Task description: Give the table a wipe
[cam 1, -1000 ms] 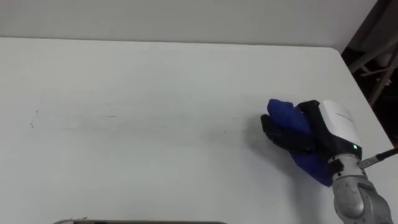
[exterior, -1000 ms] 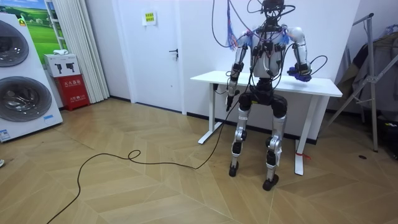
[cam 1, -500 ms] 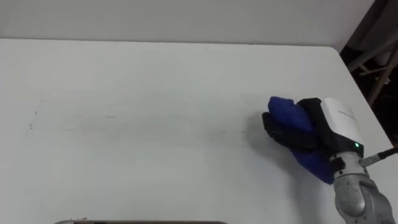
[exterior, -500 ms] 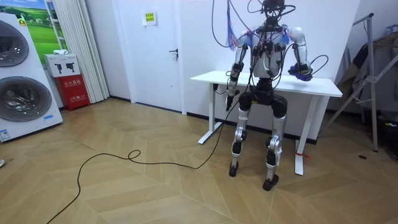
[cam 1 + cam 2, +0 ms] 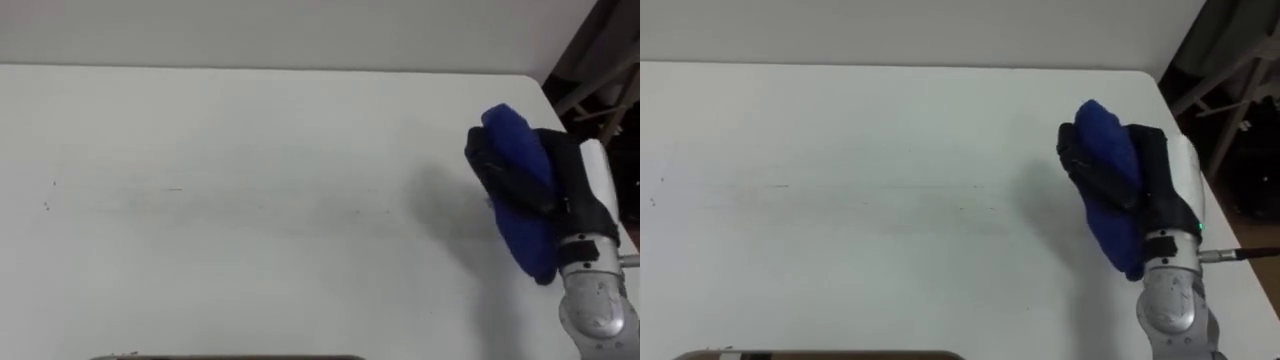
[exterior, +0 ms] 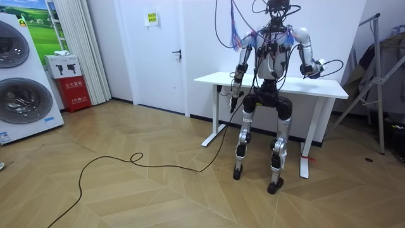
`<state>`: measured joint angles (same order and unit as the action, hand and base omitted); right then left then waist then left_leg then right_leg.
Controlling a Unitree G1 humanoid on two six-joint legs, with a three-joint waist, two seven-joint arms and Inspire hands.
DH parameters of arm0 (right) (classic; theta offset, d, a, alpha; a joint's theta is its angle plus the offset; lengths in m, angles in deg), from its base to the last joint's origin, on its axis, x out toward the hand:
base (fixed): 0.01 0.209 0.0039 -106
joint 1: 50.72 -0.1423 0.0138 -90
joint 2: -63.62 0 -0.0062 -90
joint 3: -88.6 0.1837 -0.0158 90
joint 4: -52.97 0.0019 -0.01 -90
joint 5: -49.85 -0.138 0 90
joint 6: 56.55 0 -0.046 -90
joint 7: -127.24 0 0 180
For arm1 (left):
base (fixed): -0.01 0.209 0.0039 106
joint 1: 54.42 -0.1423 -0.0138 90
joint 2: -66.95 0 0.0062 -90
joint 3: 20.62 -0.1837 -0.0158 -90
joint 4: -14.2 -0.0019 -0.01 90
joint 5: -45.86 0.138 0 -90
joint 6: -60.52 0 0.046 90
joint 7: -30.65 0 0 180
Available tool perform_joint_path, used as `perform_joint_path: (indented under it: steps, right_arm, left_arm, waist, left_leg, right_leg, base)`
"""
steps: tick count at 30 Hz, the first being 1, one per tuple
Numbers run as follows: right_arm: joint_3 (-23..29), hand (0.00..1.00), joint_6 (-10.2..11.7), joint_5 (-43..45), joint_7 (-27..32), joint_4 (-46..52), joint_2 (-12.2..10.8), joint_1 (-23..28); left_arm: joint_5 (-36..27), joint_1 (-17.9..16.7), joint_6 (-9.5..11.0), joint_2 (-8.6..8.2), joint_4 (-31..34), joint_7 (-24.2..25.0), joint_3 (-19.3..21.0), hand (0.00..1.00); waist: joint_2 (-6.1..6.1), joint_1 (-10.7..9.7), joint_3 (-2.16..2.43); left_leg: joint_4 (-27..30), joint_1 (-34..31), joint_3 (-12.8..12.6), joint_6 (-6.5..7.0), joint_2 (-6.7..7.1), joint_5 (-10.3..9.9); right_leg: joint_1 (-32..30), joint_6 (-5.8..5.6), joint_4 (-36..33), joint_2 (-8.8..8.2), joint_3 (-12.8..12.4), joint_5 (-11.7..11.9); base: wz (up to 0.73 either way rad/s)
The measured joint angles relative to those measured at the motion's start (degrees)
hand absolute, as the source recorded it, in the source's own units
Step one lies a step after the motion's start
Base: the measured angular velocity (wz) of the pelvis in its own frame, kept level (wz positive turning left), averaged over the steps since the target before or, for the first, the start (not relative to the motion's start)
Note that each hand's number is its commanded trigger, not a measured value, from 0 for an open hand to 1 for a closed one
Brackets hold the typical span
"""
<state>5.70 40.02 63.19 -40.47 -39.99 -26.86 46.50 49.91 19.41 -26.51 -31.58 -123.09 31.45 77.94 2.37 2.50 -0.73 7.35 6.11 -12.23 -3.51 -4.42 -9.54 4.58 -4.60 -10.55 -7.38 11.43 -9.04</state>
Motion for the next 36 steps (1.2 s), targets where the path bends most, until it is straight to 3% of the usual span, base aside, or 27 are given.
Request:
perform_joint_path:
  steps: [1,2,5,13,22,26,29,31,33,36]
  right_arm:
    - [0.35,0.0,0.0,-0.47,-0.02,0.0,0.0,0.0]
    - [1.02,0.0,0.0,-1.12,-0.02,0.0,0.0,-0.01]
    - [2.28,0.0,0.0,-3.32,0.09,-0.02,0.02,-0.01]
    - [6.06,0.0,0.11,-5.05,5.62,-2.25,0.04,0.07]
    - [16.43,0.0,0.15,-7.99,12.12,-10.03,0.04,0.31]
    - [21.46,0.0,0.15,-13.13,15.26,-11.38,0.11,0.5]
    - [22.01,0.0,0.12,-17.49,18.23,-12.03,0.13,0.9]
    - [22.38,0.0,0.11,-20.03,19.69,-12.07,0.13,0.92]
    - [23.49,0.0,0.11,-25.28,22.13,-12.07,0.11,1.57]
    - [24.1,0.0,0.11,-32.67,24.89,-14.05,0.11,1.95]
  left_arm:
    - [0.01,0.0,0.0,0.0,0.01,0.07,0.17,0.0]
    - [0.15,0.02,0.0,0.02,0.02,0.14,0.52,0.0]
    - [0.26,0.07,0.03,0.17,-0.04,0.14,0.76,0.0]
    - [0.03,-0.27,0.82,0.16,-1.67,-0.15,1.68,0.0]
    - [0.54,-2.45,0.81,0.13,-1.77,-0.67,7.57,0.0]
    - [0.21,-3.43,0.8,0.2,-1.73,-1.13,8.72,0.0]
    - [-0.15,-3.93,0.75,0.08,-1.74,-1.73,8.54,0.0]
    - [-0.15,-4.11,0.75,0.05,-1.75,-1.96,8.54,0.0]
    - [-0.13,-4.04,0.69,0.08,-1.69,-2.64,8.55,0.0]
    - [-0.12,-3.95,0.64,0.11,-1.68,-2.98,8.5,0.0]
  waist:
    - [0.05,-0.12,0.03]
    - [0.14,-0.39,0.37]
    - [0.23,-0.78,0.5]
    - [0.72,-1.37,0.42]
    - [2.06,-3.76,0.27]
    - [2.31,-5.16,0.29]
    - [2.26,-6.05,0.36]
    - [2.15,-6.95,0.47]
    - [2.11,-7.28,0.87]
    - [2.04,-7.45,0.96]
  left_leg:
    - [0.04,-0.09,0.0,0.0,0.0,0.0]
    - [0.11,-0.55,0.01,0.0,0.01,0.0]
    - [0.2,-0.43,0.02,0.02,0.01,0.02]
    - [0.2,0.38,-0.33,0.02,0.01,0.02]
    - [-0.02,0.34,-0.28,0.01,0.02,-0.02]
    - [-0.02,0.42,-0.48,0.01,0.01,-0.05]
    - [-0.05,0.48,-0.87,-0.01,-0.04,-0.07]
    - [-0.05,0.47,-0.96,0.01,-0.03,-0.18]
    - [-0.05,0.48,-0.97,0.03,-0.03,-0.26]
    - [-0.05,0.48,-1.13,0.01,-0.06,-0.38]
  right_leg:
    - [-0.06,0.0,0.01,0.0,0.0,0.0]
    - [-0.54,0.0,-0.02,0.0,0.0,0.0]
    - [-0.72,0.02,-0.14,0.0,-0.09,0.01]
    - [-0.62,0.0,-0.16,-0.02,-0.24,0.0]
    - [-0.65,-0.06,0.0,0.01,-0.23,-0.12]
    - [-0.79,-0.06,-0.08,0.04,-0.45,-0.12]
    - [-0.72,-0.06,-0.14,0.08,-0.8,-0.11]
    - [-0.72,-0.05,-0.22,0.1,-0.97,-0.1]
    - [-0.68,-0.05,-0.27,0.1,-0.98,-0.09]
    - [-0.46,-0.05,-0.25,0.1,-1.03,-0.09]
  base:
    - [0.0]
    - [0.0]
    - [0.0]
    - [-0.02]
    - [-0.01]
    - [-0.02]
    - [-0.06]
    - [-0.04]
    - [0.0]
    - [0.0]
